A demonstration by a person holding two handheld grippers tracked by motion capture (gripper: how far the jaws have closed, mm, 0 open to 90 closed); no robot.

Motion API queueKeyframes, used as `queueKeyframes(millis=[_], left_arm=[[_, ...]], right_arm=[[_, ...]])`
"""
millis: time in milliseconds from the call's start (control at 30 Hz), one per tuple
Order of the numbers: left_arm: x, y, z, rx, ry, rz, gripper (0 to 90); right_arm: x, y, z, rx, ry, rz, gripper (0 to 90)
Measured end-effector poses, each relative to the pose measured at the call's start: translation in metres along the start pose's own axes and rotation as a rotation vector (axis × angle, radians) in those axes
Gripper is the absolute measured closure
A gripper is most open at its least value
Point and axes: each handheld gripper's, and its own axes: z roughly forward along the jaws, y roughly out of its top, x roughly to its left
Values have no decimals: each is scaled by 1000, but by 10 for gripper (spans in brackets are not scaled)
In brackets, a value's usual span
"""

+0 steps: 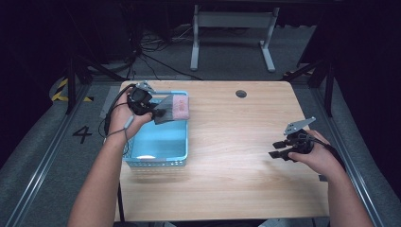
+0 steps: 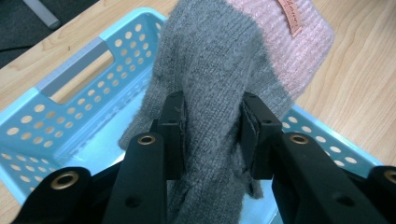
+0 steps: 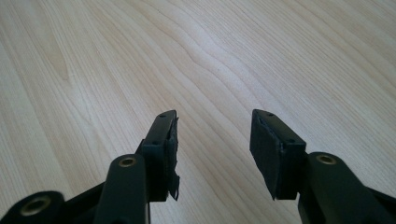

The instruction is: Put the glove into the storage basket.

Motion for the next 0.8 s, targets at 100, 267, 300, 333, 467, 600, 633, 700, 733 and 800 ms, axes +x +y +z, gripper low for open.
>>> queueKeyframes(millis=[100,267,300,333,467,600,633,700,733,800], left_arm=[[5,-2,0,0,1,4,657],[17,-6,6,34,16,-9,657],[18,-7,8,38,24,-15,657],[20,-9,10,52,27,-15,657],[26,-14,17,78,27,-29,657],[31,-19,28,134,38,-32,657],[31,-20,31,143,43,-30,656],[33,-23,37,162,38,-31,655],[33,-25,41,166,29,-33,654],[34,-27,46,180,23,-33,654]], right_arm=[[0,-2,0,5,0,6,525],[0,-4,-1,7,-3,-1,526],[0,-3,0,6,-2,-2,525],[0,-3,0,6,-2,-1,525],[1,-3,2,13,0,0,522],[2,-3,4,12,2,-9,514],[2,-2,4,12,2,-11,514],[2,-2,5,12,3,-11,514],[2,-1,5,14,5,-14,514],[2,-1,6,14,3,-15,514]])
